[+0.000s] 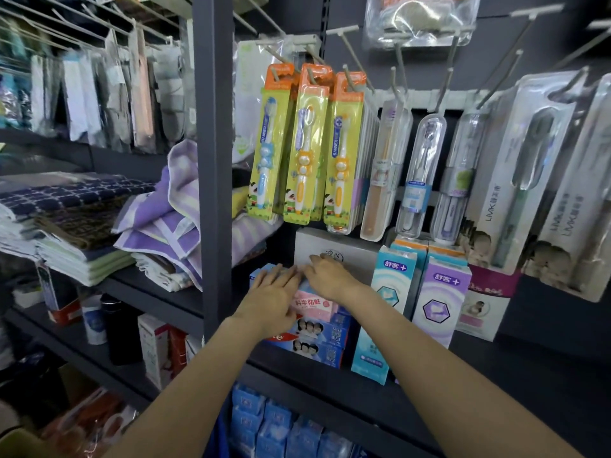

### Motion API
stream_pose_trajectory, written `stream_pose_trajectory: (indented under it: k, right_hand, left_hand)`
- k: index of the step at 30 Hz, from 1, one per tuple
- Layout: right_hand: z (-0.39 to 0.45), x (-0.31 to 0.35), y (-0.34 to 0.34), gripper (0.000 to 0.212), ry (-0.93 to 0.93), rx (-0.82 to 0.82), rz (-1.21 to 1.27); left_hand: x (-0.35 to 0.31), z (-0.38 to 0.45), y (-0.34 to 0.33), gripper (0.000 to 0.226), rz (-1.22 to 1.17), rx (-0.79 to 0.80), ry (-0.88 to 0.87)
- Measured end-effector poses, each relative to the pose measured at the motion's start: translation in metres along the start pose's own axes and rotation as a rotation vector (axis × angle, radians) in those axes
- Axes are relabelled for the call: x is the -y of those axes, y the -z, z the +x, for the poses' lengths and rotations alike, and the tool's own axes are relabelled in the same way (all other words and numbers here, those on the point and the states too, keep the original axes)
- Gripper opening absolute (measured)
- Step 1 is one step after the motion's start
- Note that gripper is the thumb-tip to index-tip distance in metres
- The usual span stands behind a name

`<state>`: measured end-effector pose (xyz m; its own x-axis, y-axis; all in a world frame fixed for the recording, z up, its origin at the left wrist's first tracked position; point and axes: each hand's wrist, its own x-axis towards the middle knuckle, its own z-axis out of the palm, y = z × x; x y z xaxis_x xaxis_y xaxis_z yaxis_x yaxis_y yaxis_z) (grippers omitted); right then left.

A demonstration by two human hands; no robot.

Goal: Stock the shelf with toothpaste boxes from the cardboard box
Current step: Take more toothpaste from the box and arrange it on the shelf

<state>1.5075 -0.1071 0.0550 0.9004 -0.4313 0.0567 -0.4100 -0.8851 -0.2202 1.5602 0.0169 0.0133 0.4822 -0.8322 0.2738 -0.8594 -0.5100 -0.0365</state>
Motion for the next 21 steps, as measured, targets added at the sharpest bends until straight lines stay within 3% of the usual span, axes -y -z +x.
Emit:
stream_pose_trajectory:
  k: [8,14,16,21]
  right_hand:
    - [0.009,0.0,-0.016,0.047,-0.023,0.052,0.02]
    - [-0.01,0.003,-0.019,0.036,0.047,-0.165,0.04]
    - [-0.015,0.003,-0.019,0.034,0.064,-0.162,0.087]
    - [-0.013,-0.002,0.001,0.033,-0.101,-0.066,0.222]
  left_hand:
    - [0.004,0.0,0.001,0.07,0.034,-0.012,-0.009]
    - [0.0,-0.002,0.005,0.071,-0.002,0.042,0.0]
    - [0.0,-0.002,0.009,0.072,-0.022,0.055,-0.002]
    - [0.001,0.005,0.028,0.066,-0.018,0.13,0.018]
